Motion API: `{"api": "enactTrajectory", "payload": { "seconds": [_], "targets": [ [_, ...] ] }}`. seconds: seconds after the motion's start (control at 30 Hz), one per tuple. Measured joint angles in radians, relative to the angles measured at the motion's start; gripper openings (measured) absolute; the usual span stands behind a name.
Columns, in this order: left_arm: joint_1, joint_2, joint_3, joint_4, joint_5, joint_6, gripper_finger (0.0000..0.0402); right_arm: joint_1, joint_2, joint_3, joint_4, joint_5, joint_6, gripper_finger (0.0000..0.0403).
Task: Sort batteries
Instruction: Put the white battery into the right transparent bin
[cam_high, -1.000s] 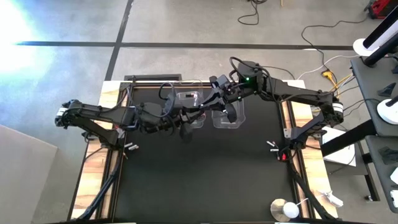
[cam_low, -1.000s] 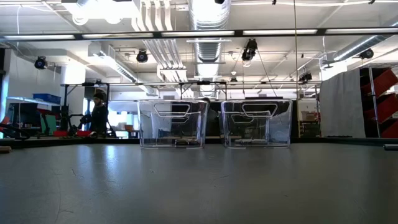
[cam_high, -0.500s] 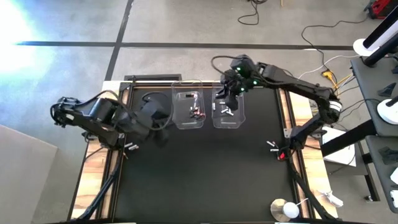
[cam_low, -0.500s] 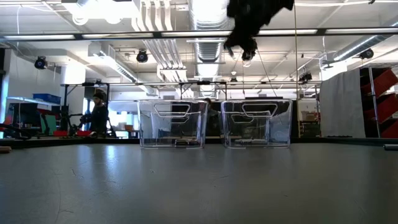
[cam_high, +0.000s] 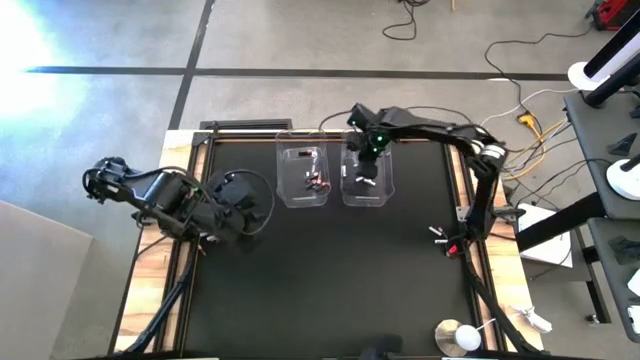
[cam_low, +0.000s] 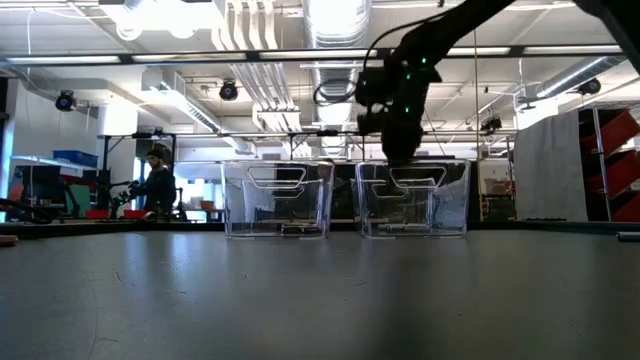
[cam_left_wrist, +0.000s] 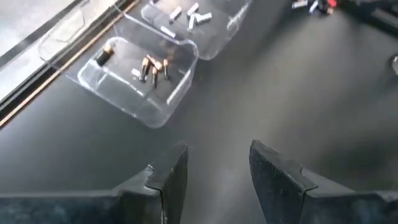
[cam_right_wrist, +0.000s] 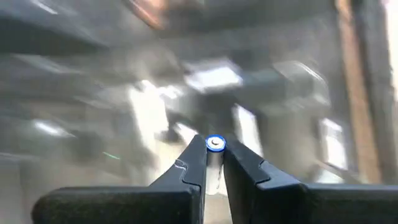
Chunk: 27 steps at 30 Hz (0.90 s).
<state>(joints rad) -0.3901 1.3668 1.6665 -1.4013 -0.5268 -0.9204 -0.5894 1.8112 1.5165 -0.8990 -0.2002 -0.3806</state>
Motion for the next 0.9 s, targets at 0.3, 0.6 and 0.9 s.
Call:
{"api": "enactTrajectory", "payload": {
  "seconds": [0.3,0.6,0.9],
  "targets": [
    [-0.053,0.0,0.0,-0.091,0.002,-0.007,0.0151,0.006,0.105,0.0,-0.027,0.185,-0.117,0.0026],
    [-0.052,-0.001,0.001,-0.14,-0.079,-0.009,0.0151,-0.018,0.163,0.0,-0.036,0.227,-0.275,0.0024],
    [-0.051,-0.001,0.003,-0.136,-0.165,-0.022,0.0151,-0.02,0.233,0.002,-0.03,0.241,-0.304,0.0025]
  ]
}}
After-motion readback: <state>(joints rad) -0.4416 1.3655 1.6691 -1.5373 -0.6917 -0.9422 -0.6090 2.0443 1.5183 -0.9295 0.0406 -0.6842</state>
